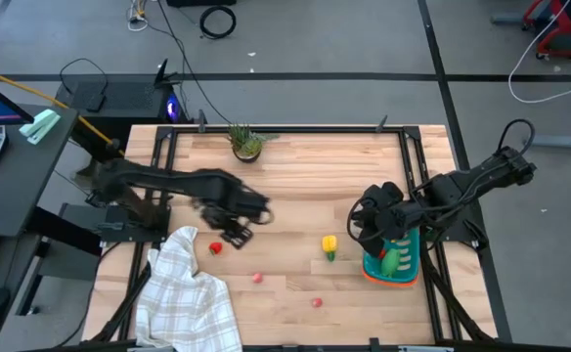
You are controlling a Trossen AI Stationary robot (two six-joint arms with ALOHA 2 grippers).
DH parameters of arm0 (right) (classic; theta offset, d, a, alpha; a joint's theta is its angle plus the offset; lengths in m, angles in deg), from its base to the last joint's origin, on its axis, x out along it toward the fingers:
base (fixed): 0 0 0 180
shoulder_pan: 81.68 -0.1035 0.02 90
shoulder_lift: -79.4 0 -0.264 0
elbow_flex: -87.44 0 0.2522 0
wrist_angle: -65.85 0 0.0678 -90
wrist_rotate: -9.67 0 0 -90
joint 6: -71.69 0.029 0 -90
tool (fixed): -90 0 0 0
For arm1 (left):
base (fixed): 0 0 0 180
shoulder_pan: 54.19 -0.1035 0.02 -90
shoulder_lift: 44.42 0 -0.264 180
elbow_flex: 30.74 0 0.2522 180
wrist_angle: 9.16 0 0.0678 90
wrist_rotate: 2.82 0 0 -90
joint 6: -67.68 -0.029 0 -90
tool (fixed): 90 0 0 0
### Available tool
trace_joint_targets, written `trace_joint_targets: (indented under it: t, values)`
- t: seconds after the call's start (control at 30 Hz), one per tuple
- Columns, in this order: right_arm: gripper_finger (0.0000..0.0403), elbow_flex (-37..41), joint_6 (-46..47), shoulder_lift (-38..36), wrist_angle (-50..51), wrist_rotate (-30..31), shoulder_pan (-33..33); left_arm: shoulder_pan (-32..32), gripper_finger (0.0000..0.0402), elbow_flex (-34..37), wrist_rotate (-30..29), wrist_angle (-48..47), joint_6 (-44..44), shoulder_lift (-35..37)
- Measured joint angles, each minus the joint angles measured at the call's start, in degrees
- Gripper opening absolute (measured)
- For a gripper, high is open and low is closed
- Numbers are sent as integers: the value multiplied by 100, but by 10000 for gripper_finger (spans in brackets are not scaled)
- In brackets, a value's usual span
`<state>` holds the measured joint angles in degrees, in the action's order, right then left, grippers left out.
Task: Pick and placing Produce into tupperware
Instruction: Put the red strawberry into the blue basket
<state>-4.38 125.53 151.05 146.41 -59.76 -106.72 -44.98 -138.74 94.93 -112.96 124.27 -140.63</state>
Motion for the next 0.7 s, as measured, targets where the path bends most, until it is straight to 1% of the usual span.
trace_joint_targets:
  t: [0.07, 0.1, 0.17, 0.27, 0.37, 0.57, 0.7]
  values:
    - [91, 0, -9, 0, 11, 84, -4, 98, 176, 697, -4, 124, 621, 543]
    - [91, 0, -7, 0, 3, 179, -2, 167, 176, 1015, 0, 337, 856, 775]
    - [91, 0, -9, 0, 5, 399, 1, 331, 174, 1619, 0, 742, 1098, 1141]
    - [91, 0, -8, 0, 2, 667, 18, 523, 172, 2379, 7, 1209, 1356, 1441]
    - [91, 0, 8, 0, -6, 802, 18, 668, 173, 2867, 135, 1589, 1500, 1464]
    - [91, 0, 57, 0, -32, 838, 16, 734, 174, 3498, 237, 1956, 1482, 1411]
    - [91, 0, 58, 0, -90, 838, 18, 730, 174, 3980, 320, 2728, 1491, 1410]
